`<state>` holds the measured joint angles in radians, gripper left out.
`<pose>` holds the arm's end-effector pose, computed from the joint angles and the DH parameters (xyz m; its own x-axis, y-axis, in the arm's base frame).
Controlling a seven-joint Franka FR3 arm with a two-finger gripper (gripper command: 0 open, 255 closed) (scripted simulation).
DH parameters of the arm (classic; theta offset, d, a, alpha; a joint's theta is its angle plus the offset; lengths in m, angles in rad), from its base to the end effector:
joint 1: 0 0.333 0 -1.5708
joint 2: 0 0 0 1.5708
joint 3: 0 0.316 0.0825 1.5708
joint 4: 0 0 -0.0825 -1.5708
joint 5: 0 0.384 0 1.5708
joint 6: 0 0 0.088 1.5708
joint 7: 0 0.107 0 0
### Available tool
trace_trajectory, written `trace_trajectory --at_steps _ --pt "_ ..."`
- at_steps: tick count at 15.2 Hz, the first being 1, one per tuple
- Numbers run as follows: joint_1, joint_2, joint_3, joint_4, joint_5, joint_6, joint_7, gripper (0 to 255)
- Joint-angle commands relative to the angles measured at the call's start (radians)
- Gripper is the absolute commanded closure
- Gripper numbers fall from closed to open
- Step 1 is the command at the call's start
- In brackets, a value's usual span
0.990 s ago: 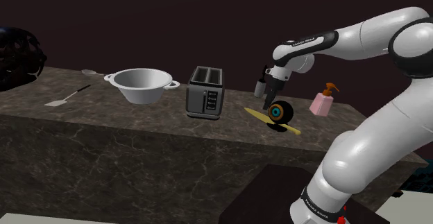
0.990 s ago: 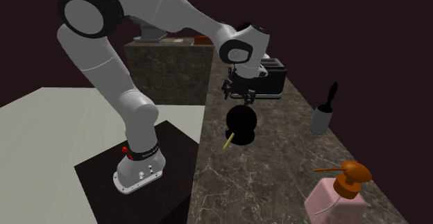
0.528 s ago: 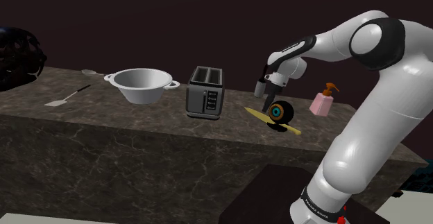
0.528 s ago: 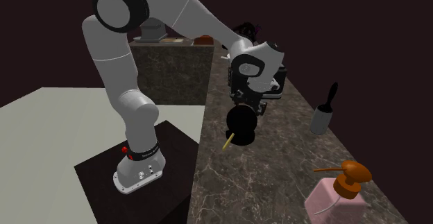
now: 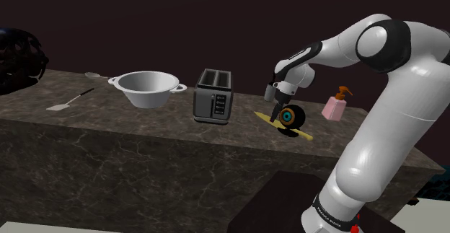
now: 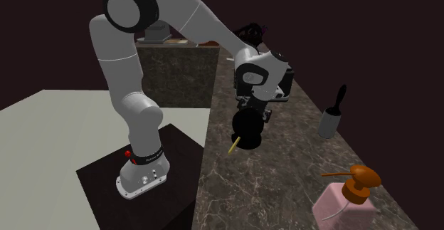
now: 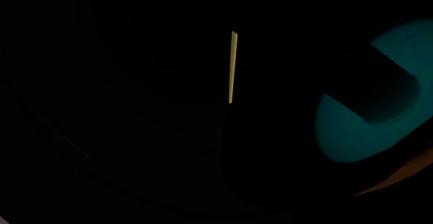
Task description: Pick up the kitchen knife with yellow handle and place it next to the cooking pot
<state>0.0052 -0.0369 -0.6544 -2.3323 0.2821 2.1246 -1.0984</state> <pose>0.3921 -0.2819 0.3366 0.9589 0.2596 0.1143 0.2817 -0.9181 -0.2787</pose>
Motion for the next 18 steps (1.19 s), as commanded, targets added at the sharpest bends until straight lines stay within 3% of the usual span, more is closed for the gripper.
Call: trace_trajectory --at_steps 1,4,5,14,18 --pt "0.000 0.000 0.000 -0.001 0.001 0.002 0.000 0" --pt "0.000 0.000 0.000 -0.001 0.001 0.001 0.000 0" --pt "0.000 0.000 0.000 -0.001 0.001 0.001 0.000 255" --pt "0.000 0.000 0.000 -0.001 0.001 0.002 0.000 255" --pt "-0.002 -0.041 0.003 0.019 -0.035 -0.045 0.036 255"
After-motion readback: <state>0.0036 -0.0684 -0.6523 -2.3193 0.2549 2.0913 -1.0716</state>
